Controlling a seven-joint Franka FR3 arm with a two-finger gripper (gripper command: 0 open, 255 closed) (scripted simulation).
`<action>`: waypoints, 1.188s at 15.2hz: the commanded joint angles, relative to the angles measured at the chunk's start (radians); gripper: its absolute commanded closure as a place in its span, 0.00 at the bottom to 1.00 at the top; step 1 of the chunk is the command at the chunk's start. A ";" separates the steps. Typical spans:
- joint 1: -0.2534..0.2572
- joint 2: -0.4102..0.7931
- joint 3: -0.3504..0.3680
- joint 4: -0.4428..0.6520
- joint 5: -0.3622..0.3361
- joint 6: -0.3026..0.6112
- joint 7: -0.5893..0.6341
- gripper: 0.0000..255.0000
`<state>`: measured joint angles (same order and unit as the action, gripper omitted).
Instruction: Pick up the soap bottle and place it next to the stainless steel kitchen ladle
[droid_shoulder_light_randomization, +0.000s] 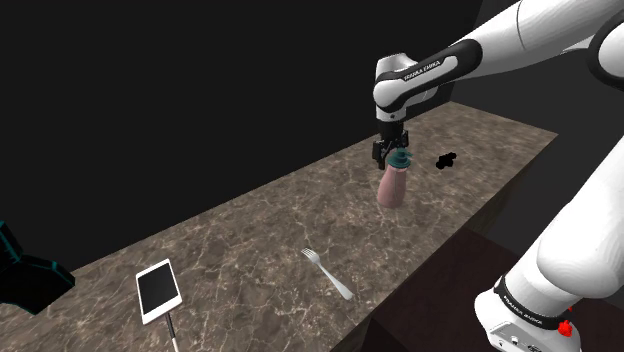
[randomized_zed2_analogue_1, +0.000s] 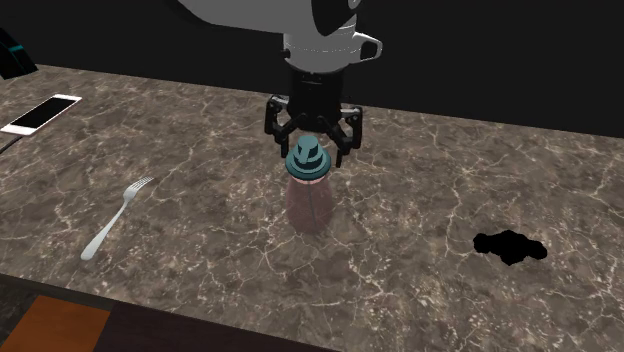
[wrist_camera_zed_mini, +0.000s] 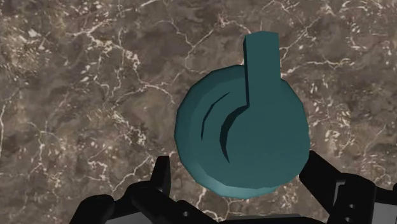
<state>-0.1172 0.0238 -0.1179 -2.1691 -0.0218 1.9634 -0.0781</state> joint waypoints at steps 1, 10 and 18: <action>0.000 0.000 0.000 0.000 0.000 0.000 0.000 1.00; 0.000 0.000 0.000 0.000 0.000 0.000 0.000 1.00; 0.001 -0.046 0.001 0.059 -0.004 -0.104 0.002 1.00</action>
<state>-0.1155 -0.0183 -0.1163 -2.1211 -0.0254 1.8738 -0.0746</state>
